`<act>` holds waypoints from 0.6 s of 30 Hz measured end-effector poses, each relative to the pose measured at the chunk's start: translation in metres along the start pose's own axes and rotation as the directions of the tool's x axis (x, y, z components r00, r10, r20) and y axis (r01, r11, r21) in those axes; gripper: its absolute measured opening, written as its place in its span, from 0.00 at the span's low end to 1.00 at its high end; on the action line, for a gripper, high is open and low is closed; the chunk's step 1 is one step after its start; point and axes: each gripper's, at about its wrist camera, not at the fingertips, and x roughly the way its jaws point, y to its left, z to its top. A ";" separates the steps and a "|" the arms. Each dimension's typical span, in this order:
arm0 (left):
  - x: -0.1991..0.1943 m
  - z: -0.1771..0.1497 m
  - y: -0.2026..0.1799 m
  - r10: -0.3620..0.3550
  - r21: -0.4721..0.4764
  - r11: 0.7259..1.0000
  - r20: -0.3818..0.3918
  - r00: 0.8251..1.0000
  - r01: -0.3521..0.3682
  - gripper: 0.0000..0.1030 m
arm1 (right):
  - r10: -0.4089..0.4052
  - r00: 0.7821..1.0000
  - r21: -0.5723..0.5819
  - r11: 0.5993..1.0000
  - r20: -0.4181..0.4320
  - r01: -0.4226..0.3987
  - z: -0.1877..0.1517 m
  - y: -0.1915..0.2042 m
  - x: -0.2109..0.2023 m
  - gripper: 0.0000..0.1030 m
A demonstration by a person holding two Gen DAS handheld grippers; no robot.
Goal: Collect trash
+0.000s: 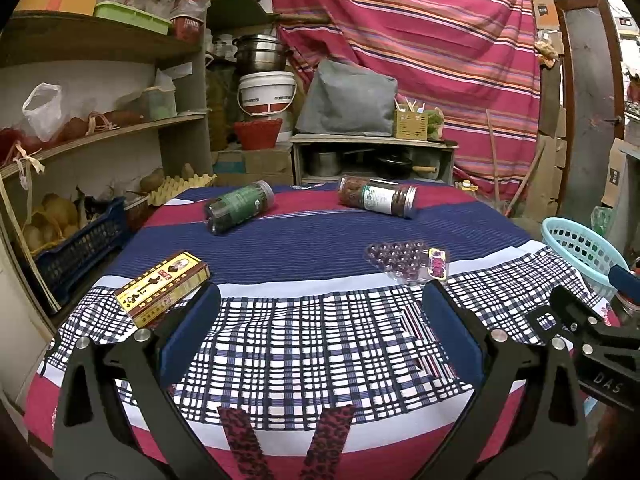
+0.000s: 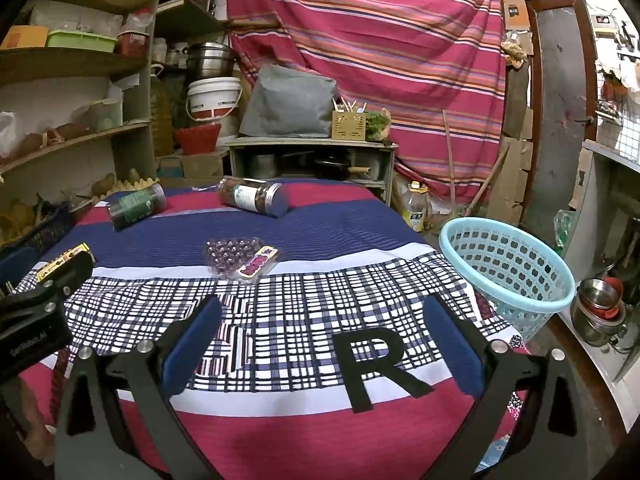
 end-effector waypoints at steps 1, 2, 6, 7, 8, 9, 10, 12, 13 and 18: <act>-0.001 0.000 0.001 0.000 0.000 1.000 0.001 1.000 0.000 0.95 | 0.000 1.000 -0.001 1.000 0.000 0.000 0.000 0.000 0.000 0.95; 0.000 0.000 0.000 -0.001 0.000 1.000 0.001 1.000 0.001 0.95 | 0.000 1.000 0.000 1.000 0.000 0.000 0.000 -0.001 0.000 0.95; -0.001 0.000 0.000 0.000 0.002 1.000 0.003 1.000 0.000 0.95 | 0.000 1.000 0.005 1.000 -0.001 0.000 -0.001 -0.002 0.001 0.95; 0.000 0.000 -0.001 0.000 0.003 1.000 0.004 1.000 0.000 0.95 | 0.000 1.000 0.005 1.000 -0.001 0.000 -0.001 -0.002 0.001 0.95; -0.001 0.000 -0.001 0.001 0.002 1.000 0.003 1.000 -0.001 0.95 | 0.001 1.000 0.004 1.000 -0.001 -0.001 -0.001 -0.002 0.001 0.95; 0.000 0.000 -0.001 0.001 0.002 1.000 0.003 1.000 -0.001 0.95 | 0.001 1.000 0.003 1.000 -0.001 -0.001 -0.001 -0.002 0.001 0.95; -0.001 0.000 0.000 0.001 0.002 1.000 0.003 1.000 -0.001 0.95 | 0.001 1.000 0.003 1.000 0.000 -0.001 -0.001 -0.002 0.001 0.95; -0.001 0.000 -0.001 0.001 0.001 1.000 0.003 1.000 -0.001 0.95 | 0.001 1.000 0.003 1.000 -0.001 -0.001 -0.001 -0.002 0.001 0.95; -0.001 0.000 0.000 0.000 0.001 1.000 0.003 1.000 0.000 0.95 | 0.001 1.000 0.003 1.000 -0.002 -0.001 -0.001 -0.002 0.001 0.95; -0.001 0.000 -0.001 0.000 0.002 1.000 0.004 1.000 0.000 0.95 | 0.000 1.000 0.003 1.000 -0.001 0.000 -0.001 -0.001 0.001 0.95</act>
